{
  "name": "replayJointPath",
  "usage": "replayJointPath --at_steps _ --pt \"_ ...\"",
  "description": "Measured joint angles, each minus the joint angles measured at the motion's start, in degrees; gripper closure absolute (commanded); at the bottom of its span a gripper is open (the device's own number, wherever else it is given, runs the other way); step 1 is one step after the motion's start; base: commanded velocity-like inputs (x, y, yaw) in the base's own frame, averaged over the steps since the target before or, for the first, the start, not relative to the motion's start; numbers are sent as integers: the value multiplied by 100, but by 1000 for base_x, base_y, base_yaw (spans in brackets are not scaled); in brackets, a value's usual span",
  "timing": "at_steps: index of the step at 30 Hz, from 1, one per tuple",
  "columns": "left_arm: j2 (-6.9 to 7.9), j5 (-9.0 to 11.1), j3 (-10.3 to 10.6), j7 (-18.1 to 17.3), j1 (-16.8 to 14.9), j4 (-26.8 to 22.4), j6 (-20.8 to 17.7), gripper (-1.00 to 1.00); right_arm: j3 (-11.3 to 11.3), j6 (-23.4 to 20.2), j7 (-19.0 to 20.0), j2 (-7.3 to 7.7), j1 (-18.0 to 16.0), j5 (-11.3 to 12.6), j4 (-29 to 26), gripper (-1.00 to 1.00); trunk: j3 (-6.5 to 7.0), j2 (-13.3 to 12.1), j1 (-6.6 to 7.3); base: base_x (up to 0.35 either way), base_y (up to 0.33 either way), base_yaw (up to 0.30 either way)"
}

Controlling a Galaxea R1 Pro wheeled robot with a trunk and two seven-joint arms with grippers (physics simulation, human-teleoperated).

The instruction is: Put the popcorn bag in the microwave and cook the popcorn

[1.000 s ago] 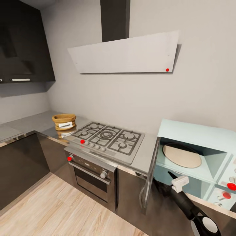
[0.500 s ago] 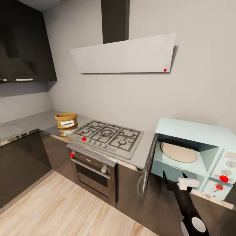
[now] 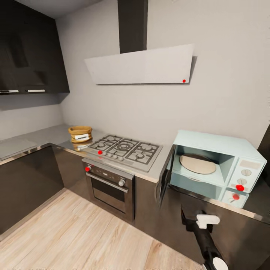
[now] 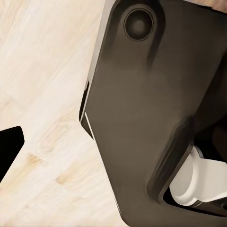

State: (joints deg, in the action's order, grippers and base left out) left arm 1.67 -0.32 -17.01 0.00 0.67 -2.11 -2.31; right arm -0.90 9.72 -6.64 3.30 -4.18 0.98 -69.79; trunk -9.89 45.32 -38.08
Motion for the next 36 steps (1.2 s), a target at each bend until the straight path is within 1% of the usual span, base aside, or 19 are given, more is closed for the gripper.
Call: replayJointPath --at_steps 1,2,3,4,6,7,9,10,13,15,17,19,24,32,34,36 --pt "1 1 3 -1 0 0 0 -100 -1 3 1 1 1 4 575 -100 -1 0 0 -31 11 0" --pt "-2 1 4 -1 0 0 0 -100 -2 7 4 1 0 2 993 -100 -1 0 1 -6 2 0" --pt "-1 0 6 -4 0 2 -16 -100 -12 244 21 1 -3 -10 1799 -100 1 1 1 -3 1 0" --pt "-9 0 13 -7 0 0 -26 -100 -24 544 25 1 2 -4 2928 -100 -1 0 1 -2 1 0" --pt "-24 0 17 -8 0 -3 -49 -100 -48 780 28 1 0 -13 3466 -100 0 1 1 -1 0 0" --pt "-49 1 14 -8 0 -6 -43 -100 -66 881 30 1 2 -17 3877 -100 -1 0 1 0 0 0" --pt "-84 1 12 -8 0 -12 -26 -100 -76 926 29 2 1 -21 4409 -100 -1 1 1 0 0 0" --pt "-98 1 11 -8 0 -15 -15 -100 -80 940 28 6 3 -22 4862 -100 -1 0 1 0 0 0" --pt "-111 0 8 -14 0 -35 3 -100 -123 954 32 10 3 -78 5950 -100 -1 0 1 0 0 0" --pt "-112 0 4 -15 0 -40 8 -100 -154 958 37 8 2 -98 6448 -100 0 0 1 0 0 0" --pt "-111 0 0 -16 0 -43 8 -100 -164 957 41 5 1 -108 6821 -100 0 1 1 0 0 0" --pt "-100 0 -8 -11 0 -43 8 -100 -170 957 50 5 0 -112 6964 -100 0 1 1 0 0 0" --pt "-103 0 -14 -8 0 -44 8 -100 -172 960 54 4 0 -113 7025 -100 0 1 1 9 40 102" --pt "-104 0 -17 -9 0 -45 8 -100 -173 955 78 4 0 -114 7028 -100 0 -1 3 77 264 248" --pt "-101 0 -17 -8 0 -45 8 -100 -178 951 293 4 0 -114 7026 -100 0 0 2 85 287 254" --pt "-103 0 -16 -9 0 -44 8 -100 -196 937 669 2 0 -117 7025 -100 0 1 2 85 284 254"
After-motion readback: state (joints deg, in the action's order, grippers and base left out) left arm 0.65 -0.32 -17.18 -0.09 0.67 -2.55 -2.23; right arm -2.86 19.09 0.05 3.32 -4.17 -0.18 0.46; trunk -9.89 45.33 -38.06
